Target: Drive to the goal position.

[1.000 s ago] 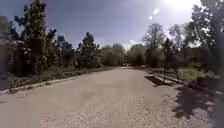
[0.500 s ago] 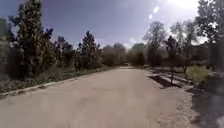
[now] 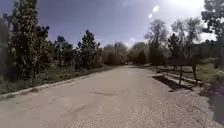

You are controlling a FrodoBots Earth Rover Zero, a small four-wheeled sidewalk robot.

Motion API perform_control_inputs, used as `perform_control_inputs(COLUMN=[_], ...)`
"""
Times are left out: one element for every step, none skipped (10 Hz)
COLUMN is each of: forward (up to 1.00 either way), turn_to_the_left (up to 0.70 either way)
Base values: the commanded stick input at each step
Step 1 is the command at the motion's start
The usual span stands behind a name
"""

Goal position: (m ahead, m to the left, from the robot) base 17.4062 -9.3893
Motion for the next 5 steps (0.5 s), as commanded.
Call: perform_control_inputs(forward=[0.7,0.7,0.7,0.7,0.7], turn_to_the_left=[-0.35,-0.35,-0.35,-0.28,0.0])
